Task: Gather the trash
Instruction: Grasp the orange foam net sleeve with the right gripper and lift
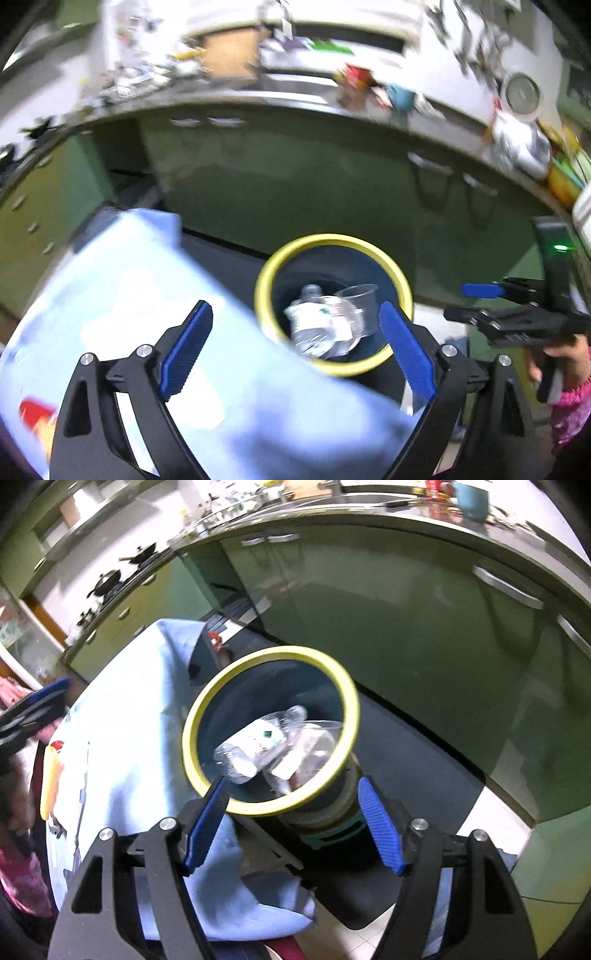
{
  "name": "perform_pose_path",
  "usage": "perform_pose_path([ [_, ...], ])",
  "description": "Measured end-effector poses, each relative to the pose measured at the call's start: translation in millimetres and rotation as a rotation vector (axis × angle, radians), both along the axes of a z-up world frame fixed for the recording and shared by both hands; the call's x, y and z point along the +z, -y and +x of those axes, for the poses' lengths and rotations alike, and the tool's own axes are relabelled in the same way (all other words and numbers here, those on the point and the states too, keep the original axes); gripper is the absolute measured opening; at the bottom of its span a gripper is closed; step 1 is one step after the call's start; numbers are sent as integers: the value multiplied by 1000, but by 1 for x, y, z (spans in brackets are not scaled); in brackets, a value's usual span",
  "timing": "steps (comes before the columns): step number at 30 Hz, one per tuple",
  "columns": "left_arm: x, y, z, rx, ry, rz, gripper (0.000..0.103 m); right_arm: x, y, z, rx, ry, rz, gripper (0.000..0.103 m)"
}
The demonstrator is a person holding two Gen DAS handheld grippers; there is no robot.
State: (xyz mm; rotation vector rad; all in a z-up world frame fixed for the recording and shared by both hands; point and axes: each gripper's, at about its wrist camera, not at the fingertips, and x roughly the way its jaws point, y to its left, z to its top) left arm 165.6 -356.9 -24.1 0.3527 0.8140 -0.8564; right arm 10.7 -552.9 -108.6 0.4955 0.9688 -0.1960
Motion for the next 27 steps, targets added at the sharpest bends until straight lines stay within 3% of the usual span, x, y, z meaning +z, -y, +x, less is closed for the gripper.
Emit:
perform_pose_path([
  [6,18,-150,-32,228,72,-94,93,5,-51,36,149,-15,-18,68],
  [12,10,-266,-54,482,153,-27,93,19,-142,87,393,-2,-43,68],
  [21,-4,-357,-71,654,163,25,96,40,-297,149,760,46,12,68],
  [27,-12,-369,-78,646,155,30,96,40,-349,183,792,3,129,63],
])
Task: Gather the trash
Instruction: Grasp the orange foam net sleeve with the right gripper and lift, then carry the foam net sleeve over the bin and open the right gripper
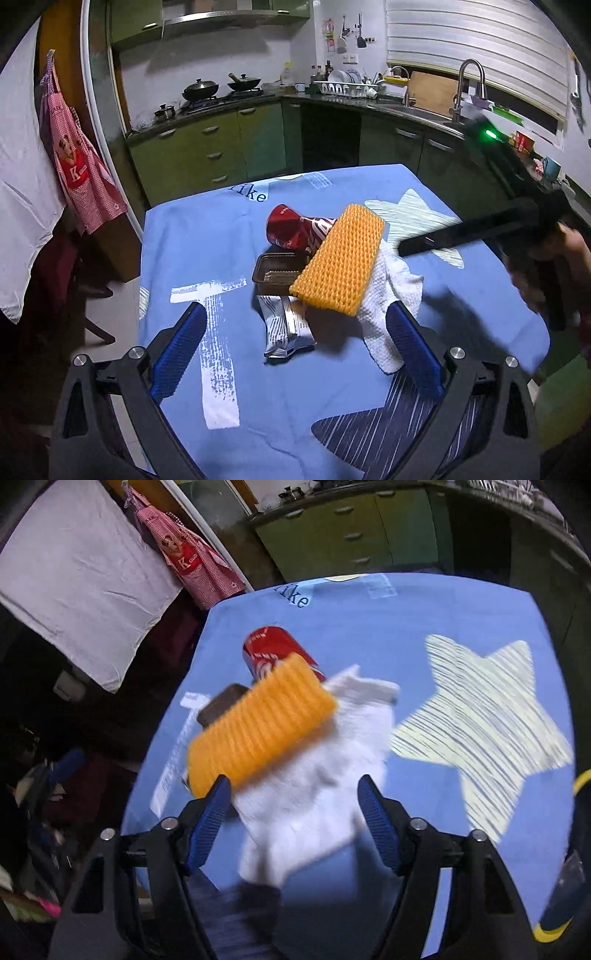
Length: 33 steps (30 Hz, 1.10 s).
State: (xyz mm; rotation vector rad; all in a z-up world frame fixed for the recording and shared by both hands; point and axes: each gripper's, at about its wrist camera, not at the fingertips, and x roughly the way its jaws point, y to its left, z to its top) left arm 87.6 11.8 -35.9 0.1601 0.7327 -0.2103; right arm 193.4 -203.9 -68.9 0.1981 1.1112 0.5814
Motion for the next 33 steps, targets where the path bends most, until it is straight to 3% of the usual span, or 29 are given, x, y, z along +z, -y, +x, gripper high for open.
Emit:
perform_pose_path([
  [4,-4,6,-1,-14,-6,10,96,2,-5,19,-46,-10,-15,61],
  [10,-10,11,2,-27,-27,4,96,-10,3,44,-83,-114,38,60],
  [16,-15,12,4,-34,-39,4,97,-15,-3,52,-70,-153,104,50],
  [23,-17,15,4,-42,-49,13,97,-2,-9,49,-50,-99,92,15],
  [33,-20,20,4,-52,-55,27,97,41,5,27,-37,33,76,12],
])
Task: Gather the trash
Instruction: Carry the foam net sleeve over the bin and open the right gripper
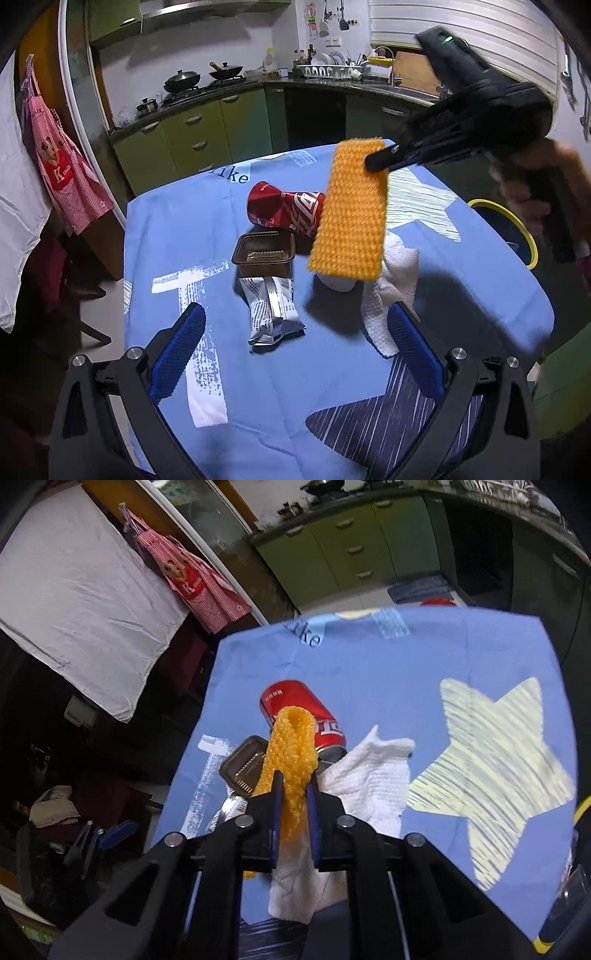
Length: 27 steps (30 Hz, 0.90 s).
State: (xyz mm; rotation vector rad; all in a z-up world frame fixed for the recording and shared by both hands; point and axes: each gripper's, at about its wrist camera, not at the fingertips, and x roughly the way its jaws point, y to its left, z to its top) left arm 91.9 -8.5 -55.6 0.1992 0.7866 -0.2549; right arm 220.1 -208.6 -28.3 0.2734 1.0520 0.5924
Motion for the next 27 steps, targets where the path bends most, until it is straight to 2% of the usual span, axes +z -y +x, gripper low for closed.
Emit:
perform_pose_path([
  [5,-3,3,-1,-5,-4,6,98,26,25,-17,-29,58,-14,12],
  [10,-4,8,-1,-19,-8,9,98,51,69,-40,-117,135,-62,12],
  [16,-5,19,-2,-46,-9,15,98,67,155,-75,-334,211,-153,12],
  [21,-6,34,0,-78,-12,31,98,49,221,-97,-532,212,-313,12],
  [27,-7,53,-2,-116,-12,54,98,-10,270,-88,-634,77,-424,12],
])
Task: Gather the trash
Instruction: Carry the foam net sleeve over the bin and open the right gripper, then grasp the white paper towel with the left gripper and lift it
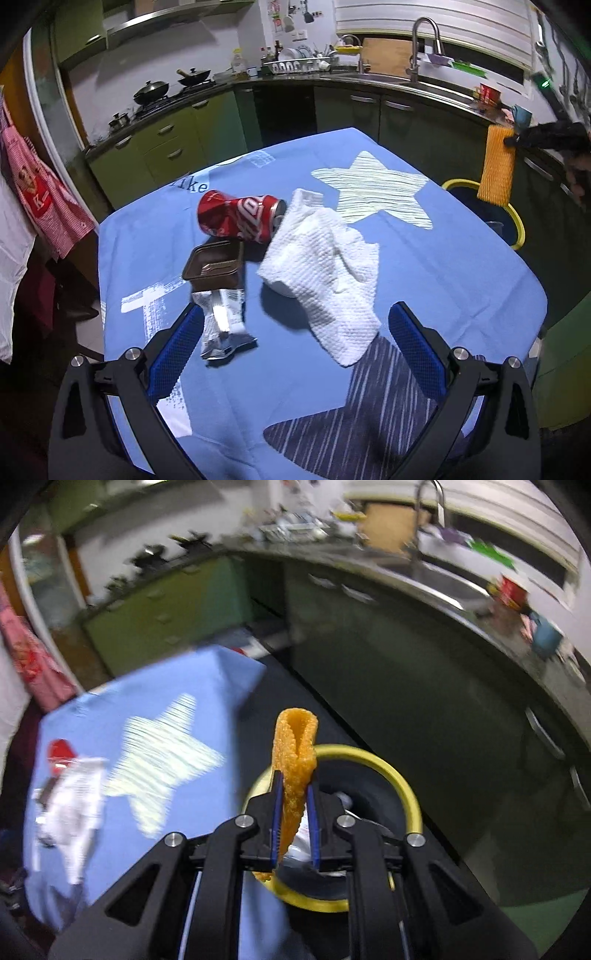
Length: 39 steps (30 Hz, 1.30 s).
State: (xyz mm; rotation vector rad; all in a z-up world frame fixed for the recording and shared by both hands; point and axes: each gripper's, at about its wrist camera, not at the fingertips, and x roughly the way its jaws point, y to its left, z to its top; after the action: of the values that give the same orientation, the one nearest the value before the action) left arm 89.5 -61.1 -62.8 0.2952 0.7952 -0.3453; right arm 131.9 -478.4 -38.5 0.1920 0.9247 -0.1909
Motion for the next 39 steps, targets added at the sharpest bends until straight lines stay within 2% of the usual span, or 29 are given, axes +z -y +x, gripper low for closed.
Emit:
perform_pose_path([
  [7,-1,10,1,-13,-4,26,98,-79,46,26,-94,-189,44,14],
  [9,-2,10,3,-13,-9,31,98,-98,56,32,-111,-250,43,27],
  [10,-3,11,4,-13,-10,33,98,-105,62,33,-132,-266,40,38],
  [11,-3,11,5,-14,-13,36,98,-107,65,34,-143,-269,28,41],
  [13,-6,11,6,-14,-19,39,98,-103,72,29,-173,-247,-1,43],
  [15,-9,11,10,-11,-29,40,98,-94,74,20,-177,-206,24,47],
  [19,-19,11,23,6,-60,51,98,-68,63,-3,-131,-119,48,56],
  [24,-43,10,47,47,-151,58,98,-52,40,-14,-65,-71,76,56],
  [31,-62,23,62,24,-224,0,98,-45,17,-9,23,-37,100,56],
  [33,-69,26,68,34,-257,-8,92,-46,10,-8,45,-32,111,57],
  [35,-77,27,76,58,-302,-10,77,-46,4,-9,61,-30,115,57],
  [39,-88,26,81,78,-352,-19,60,-48,0,-9,81,-26,123,58],
])
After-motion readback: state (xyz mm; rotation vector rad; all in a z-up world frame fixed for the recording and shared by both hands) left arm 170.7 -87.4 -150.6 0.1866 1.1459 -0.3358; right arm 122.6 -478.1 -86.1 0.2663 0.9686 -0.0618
